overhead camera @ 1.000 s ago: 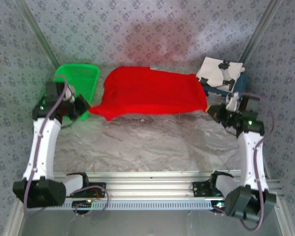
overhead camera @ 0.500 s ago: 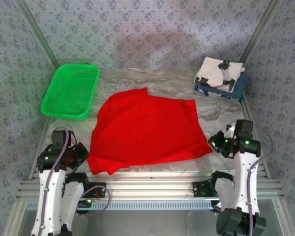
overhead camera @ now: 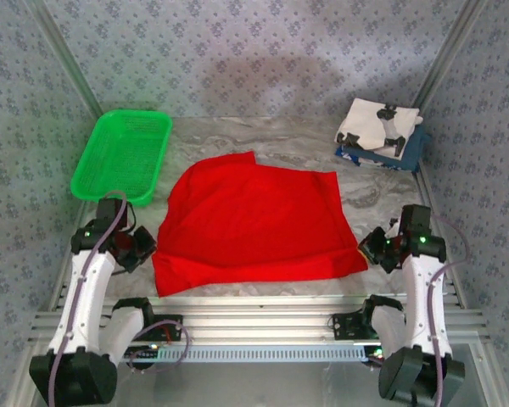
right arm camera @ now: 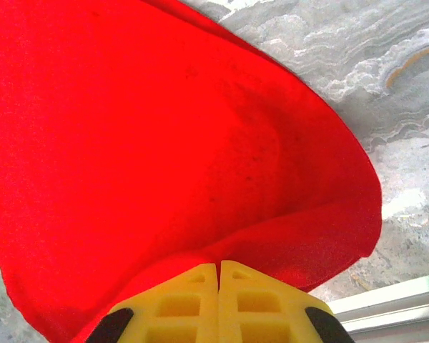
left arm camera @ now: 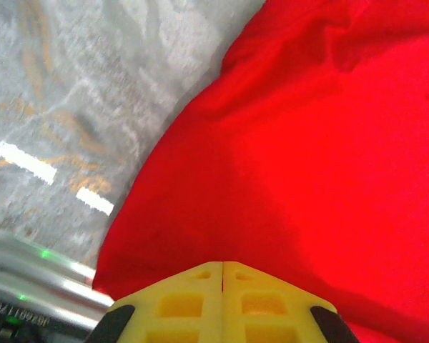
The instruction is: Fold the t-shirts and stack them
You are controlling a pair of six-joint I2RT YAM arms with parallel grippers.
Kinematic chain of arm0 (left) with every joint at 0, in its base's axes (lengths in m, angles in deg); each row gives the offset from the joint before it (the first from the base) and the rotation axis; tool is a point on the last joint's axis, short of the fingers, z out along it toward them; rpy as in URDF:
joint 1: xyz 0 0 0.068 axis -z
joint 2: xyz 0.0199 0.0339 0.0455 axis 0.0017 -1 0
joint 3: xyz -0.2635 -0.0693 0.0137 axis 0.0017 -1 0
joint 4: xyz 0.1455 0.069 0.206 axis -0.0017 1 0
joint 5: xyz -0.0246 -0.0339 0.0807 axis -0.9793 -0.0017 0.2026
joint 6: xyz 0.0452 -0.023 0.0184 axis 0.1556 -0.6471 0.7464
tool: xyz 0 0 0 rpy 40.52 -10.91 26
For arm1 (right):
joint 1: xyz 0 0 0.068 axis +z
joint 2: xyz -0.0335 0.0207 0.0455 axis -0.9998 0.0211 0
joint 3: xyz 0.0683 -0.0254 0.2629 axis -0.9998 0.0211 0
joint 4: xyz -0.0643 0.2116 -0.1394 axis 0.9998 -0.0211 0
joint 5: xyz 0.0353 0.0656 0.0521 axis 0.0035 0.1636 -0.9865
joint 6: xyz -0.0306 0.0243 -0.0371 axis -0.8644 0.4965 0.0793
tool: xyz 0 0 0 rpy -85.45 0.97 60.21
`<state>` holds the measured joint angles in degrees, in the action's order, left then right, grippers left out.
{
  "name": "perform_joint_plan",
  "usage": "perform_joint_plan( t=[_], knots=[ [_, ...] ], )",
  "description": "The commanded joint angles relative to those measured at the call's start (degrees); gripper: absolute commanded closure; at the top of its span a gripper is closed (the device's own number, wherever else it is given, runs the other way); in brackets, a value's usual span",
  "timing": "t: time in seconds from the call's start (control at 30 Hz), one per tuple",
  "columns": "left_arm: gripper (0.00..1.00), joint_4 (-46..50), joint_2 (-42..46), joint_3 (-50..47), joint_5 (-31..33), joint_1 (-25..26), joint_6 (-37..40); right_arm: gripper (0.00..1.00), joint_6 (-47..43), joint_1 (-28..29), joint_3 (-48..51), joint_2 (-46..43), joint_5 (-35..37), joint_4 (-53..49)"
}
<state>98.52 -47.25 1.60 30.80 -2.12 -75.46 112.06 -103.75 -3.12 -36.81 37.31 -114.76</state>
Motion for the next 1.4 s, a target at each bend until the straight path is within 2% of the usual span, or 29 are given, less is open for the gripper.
perform_joint_plan(
  t=[0.0, 0.13, 0.27, 0.33, 0.4, 0.53, 0.6, 0.7, 0.8, 1.0, 1.17, 1.37],
  knots=[
    [1.0, -3.0, -0.9, 2.1, 0.8, 0.3, 2.3, 1.0, 0.0, 0.7, -0.3, 2.2, 2.1, 1.7],
    [0.99, -3.4, 2.3, 2.4, -0.6, 0.4, 2.7, 1.0, -1.4, 0.7, -1.1, 1.4, 1.0, -1.0],
    [0.99, -13.6, 0.6, 11.3, -4.4, 1.2, -0.3, 1.0, 1.5, -0.8, -5.5, 2.3, -4.4, 8.0],
    [0.99, -18.4, -4.8, 21.2, -3.7, 2.5, 0.6, 1.0, 3.3, -1.1, -11.2, 5.7, -7.0, 14.3],
    [0.99, -20.0, -12.5, 35.5, -3.1, 3.8, 3.8, 1.0, 3.9, -1.9, -20.4, 11.4, -8.8, 17.5],
    [0.99, -16.8, -25.4, 63.5, -3.1, 4.7, 8.8, 1.0, 3.3, -3.8, -40.7, 19.9, -9.7, 14.7],
    [0.98, -14.8, -30.2, 77.3, -2.9, 4.8, 10.2, 1.0, 5.8, -5.3, -48.9, 22.2, -12.4, 13.9],
    [0.97, -10.5, -36.5, 95.4, -2.0, 4.8, 11.7, 1.0, 9.3, -6.6, -57.4, 23.1, -14.9, 12.5],
    [0.97, -8.5, -41.5, 108.2, -2.3, 4.8, 11.8, 1.0, 13.2, -8.1, -61.1, 22.8, -18.1, 12.4],
    [0.96, -15.7, -44.9, 113.2, -4.2, 4.7, 9.0, 1.0, 20.4, -13.1, -67.8, 22.6, -23.6, 16.2],
    [0.96, -19.7, -48.5, 117.5, -4.6, 4.7, 7.4, 1.0, 22.1, -13.7, -76.6, 26.3, -25.9, 15.8],
    [0.95, -21.5, -51.1, 117.6, -5.4, 4.6, 6.5, 1.0, 20.9, -14.0, -74.0, 27.6, -25.4, 16.4]
  ],
)
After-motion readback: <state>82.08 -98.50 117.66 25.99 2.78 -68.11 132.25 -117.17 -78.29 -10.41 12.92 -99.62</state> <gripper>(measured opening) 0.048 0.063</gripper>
